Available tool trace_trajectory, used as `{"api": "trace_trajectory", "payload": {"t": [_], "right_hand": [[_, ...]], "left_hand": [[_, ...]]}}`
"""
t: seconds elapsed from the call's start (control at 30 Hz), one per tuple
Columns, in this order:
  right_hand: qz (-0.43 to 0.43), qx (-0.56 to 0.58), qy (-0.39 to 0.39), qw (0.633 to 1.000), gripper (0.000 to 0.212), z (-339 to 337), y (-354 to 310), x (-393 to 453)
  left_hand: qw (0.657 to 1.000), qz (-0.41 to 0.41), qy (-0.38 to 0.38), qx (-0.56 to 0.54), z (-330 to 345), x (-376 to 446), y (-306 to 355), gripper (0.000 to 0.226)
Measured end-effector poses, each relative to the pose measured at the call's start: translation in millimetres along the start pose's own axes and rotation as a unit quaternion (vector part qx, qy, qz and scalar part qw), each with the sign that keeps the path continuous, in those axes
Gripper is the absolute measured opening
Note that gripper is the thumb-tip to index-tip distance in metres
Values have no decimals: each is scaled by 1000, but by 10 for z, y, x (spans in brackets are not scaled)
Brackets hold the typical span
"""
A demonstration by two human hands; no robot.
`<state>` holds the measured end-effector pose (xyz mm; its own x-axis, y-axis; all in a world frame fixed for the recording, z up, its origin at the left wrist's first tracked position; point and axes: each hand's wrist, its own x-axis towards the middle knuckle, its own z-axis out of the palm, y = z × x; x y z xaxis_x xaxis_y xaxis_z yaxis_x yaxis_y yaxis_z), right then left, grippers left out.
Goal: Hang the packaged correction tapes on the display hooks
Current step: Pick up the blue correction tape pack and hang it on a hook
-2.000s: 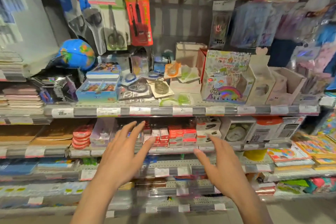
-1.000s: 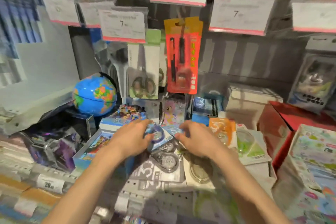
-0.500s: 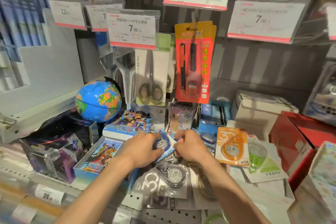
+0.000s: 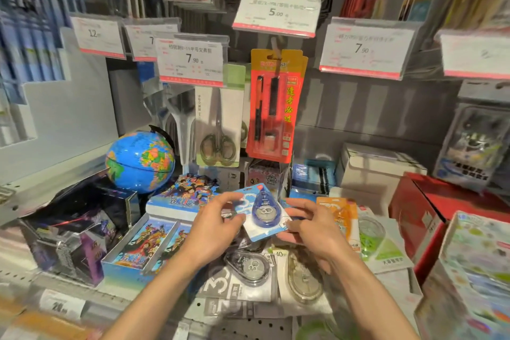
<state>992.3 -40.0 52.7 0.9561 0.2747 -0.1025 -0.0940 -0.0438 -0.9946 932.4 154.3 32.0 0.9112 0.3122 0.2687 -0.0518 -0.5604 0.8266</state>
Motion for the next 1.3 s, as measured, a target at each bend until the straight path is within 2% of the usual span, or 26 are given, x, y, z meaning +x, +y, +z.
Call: {"api": "trace_trajectory", "payload": {"t": [0.1, 0.2, 0.3, 0.53, 0.63, 0.87, 1.07, 1.2, 1.3], "right_hand": [[-26, 9, 14, 1000, 43, -141, -8, -125], [-44, -5, 19, 999, 41, -213, 13, -226], [-57, -39, 19, 997, 39, -237, 22, -300], [-109, -223, 62, 967, 38, -297, 23, -454], [-142, -262, 69, 952, 37, -346, 20, -464], [-203, -318, 106, 920, 65, -555, -261, -636], [-272, -362, 113, 884, 82, -1132, -573, -903], [-324, -367, 124, 863, 65, -1715, -689, -1090], [-347, -361, 137, 855, 69, -2157, -731, -1216]], "left_hand": [[994, -45, 26, -97, 104, 40, 17, 52], [945, -137, -31, -295, 173, 44, 141, 54], [916, -153, -50, -368, 230, 63, 215, 48], [908, -136, -58, -392, 362, 84, 191, 51], [904, -113, -57, -408, 407, 32, 283, 51], [903, -61, -62, -421, 534, -56, 725, 53], [906, 4, -49, -421, 799, -136, 1393, 53], [904, 32, -62, -421, 1153, -291, 1942, 50], [909, 53, -67, -409, 1438, -387, 2290, 50]]}}
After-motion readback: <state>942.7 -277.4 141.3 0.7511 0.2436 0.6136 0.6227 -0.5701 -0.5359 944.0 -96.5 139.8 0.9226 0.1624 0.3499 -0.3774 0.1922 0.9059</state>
